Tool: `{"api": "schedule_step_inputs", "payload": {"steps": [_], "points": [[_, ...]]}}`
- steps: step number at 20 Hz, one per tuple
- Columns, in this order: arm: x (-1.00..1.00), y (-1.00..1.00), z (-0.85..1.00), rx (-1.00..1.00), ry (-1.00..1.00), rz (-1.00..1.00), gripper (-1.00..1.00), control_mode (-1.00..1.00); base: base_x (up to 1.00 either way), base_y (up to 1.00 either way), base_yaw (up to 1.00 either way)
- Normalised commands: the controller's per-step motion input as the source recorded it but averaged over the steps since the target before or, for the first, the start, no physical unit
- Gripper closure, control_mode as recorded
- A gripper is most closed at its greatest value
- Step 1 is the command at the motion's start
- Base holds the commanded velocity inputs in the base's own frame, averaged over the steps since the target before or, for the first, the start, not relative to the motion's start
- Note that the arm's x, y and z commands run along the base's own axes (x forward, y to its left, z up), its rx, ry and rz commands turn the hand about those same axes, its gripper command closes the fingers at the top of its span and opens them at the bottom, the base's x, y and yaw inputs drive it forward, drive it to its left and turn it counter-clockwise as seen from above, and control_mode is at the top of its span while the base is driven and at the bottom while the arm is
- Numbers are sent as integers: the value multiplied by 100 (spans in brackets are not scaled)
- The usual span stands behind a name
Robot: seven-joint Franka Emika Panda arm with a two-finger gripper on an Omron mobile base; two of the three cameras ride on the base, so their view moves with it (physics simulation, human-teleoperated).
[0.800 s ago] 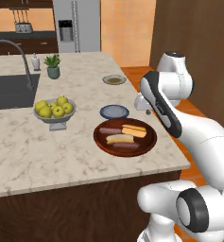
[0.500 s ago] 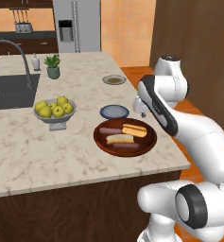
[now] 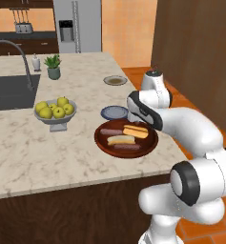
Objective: Place one bun and one sausage from the bowl on each plate.
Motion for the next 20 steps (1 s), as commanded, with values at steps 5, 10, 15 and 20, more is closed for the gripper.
{"api": "schedule_step_inputs", "payload": {"steps": [5,10,15,20], "points": [[82,-6,-49,-13,5,6,-100,-100,0,0,0],[63,-17,-71,-11,7,6,-100,-100,0,0,0],[44,-18,-56,-6,4,3,-100,-100,0,0,0],[31,-11,-42,-3,3,4,-100,-100,0,0,0]]}}
